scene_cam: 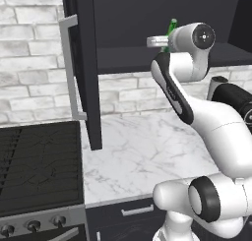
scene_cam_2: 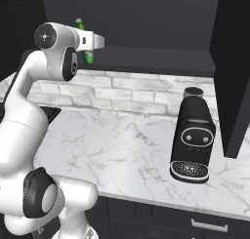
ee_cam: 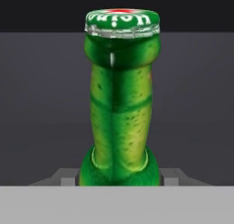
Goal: Sort all alcoholic drinks to one cabinet, and non-alcoholic drinks to the other.
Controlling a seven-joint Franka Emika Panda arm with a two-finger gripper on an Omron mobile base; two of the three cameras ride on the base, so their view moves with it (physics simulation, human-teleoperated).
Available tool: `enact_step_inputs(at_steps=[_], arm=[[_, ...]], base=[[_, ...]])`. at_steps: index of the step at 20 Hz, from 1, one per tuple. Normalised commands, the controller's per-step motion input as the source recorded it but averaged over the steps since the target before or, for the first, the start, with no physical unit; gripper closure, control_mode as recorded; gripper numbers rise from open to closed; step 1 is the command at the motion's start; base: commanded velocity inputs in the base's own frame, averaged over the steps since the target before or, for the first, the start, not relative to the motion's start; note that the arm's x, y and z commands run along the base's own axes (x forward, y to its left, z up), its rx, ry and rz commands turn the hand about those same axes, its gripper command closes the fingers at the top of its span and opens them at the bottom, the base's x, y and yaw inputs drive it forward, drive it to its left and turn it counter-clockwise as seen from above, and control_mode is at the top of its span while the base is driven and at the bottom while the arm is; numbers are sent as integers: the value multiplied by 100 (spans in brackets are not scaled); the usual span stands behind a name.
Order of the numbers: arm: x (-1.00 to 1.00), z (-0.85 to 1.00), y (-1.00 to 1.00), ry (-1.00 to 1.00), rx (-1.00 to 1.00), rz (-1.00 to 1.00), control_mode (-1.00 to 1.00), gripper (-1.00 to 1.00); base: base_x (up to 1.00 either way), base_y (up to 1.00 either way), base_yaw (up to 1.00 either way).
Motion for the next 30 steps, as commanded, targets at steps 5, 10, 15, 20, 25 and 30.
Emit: enact_step_inputs(at_steps=[5,10,15,20,25,30], arm=[[25,-4,0,0,0,0,-100,100],[24,-1,0,0,0,0,-100,100],[22,-1,0,0,0,0,-100,100],[24,-1,0,0,0,0,-100,100],[24,-2,0,0,0,0,-100,100],[22,0,0,0,0,0,-100,100]], base=[[0,0,0],[0,0,0],[0,0,0],[0,0,0],[0,0,0],[0,0,0]])
